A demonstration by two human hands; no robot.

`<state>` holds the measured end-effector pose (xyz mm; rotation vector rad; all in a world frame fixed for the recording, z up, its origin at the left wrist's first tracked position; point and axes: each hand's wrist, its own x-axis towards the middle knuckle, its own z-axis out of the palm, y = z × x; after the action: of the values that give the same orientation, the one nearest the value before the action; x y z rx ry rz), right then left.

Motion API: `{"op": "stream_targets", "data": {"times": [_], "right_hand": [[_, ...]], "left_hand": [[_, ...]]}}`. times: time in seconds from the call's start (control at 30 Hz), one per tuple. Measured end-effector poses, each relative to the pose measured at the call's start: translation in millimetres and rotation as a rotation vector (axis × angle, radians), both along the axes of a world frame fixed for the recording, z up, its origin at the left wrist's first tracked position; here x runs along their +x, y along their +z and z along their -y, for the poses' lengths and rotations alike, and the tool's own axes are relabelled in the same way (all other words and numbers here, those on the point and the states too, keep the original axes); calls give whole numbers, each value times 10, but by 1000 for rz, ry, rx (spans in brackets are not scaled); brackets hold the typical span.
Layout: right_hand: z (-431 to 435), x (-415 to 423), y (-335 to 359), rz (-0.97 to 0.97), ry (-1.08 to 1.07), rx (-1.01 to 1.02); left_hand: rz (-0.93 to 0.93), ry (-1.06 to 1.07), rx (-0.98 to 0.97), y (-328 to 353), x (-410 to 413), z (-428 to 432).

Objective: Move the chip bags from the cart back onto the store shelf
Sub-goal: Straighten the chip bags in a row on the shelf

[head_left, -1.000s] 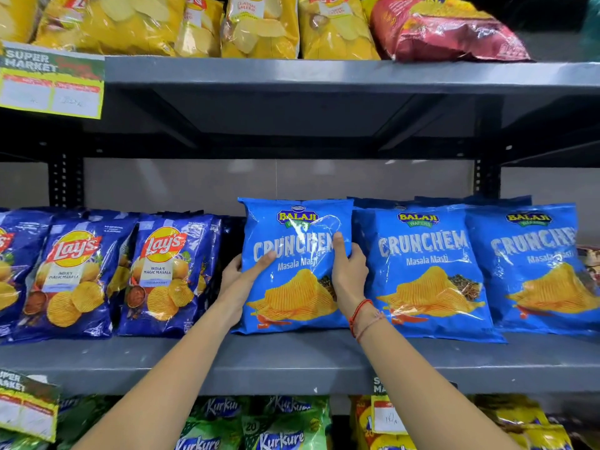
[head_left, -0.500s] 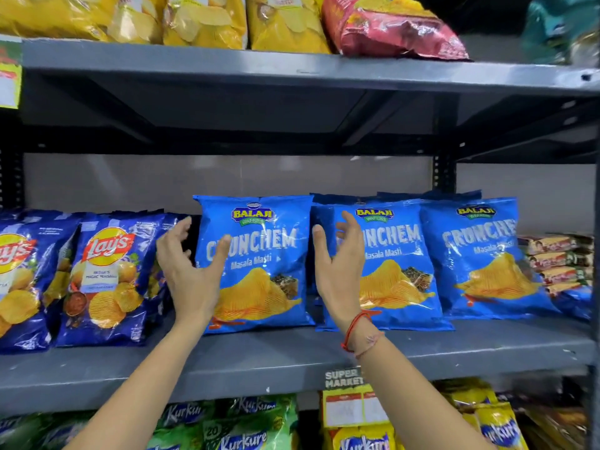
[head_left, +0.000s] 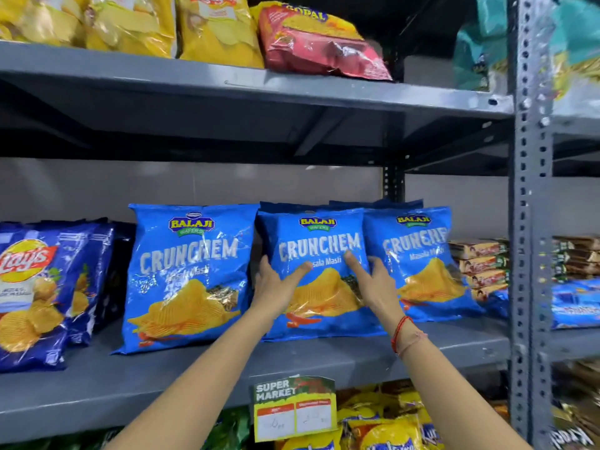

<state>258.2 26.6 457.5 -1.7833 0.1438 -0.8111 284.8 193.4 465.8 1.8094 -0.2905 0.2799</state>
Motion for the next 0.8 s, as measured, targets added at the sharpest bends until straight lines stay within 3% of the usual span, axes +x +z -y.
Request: {"op": "stream_targets", "data": {"times": [0.1,0.2,0.5,0.8], "right_hand": [[32,33,-16,-39,131,116],[23,74,-22,13,140,181],[17,197,-38,208,130,253],[-27,239,-117,198,109,134]], "left_hand": [[-171,-49,-159,-29,95,2],[-224,-87,-266,-32,127,18],[-50,-64,-437,31,94,157],[-12,-62,-581,-149,60,125]]}}
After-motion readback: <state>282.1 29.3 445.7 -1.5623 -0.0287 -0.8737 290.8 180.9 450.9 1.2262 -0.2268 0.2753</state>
